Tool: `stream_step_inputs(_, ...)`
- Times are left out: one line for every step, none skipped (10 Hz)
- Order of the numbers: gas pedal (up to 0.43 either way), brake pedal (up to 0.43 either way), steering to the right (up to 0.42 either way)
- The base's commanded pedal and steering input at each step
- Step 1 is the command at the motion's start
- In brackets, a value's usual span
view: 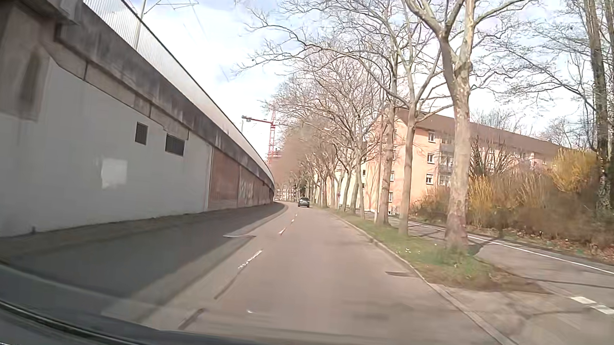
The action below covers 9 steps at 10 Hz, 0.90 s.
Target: Follow the waypoints while adhering to traffic rules and regulations
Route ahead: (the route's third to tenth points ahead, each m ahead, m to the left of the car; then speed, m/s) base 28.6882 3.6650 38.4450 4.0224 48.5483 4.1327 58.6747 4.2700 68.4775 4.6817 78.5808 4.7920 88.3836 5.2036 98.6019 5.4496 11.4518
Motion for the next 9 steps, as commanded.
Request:
stream_step_inputs(0.13, 0.0, 0.002)
stream_step_inputs(0.13, 0.0, 0.002)
stream_step_inputs(0.13, 0.0, 0.001)
stream_step_inputs(0.118, 0.0, 0.001)
stream_step_inputs(0.118, 0.0, 0.001)
stream_step_inputs(0.118, 0.0, 0.001)
stream_step_inputs(0.118, 0.0, 0.001)
stream_step_inputs(0.118, 0.0, 0.001)
stream_step_inputs(0.118, 0.0, 0.001)
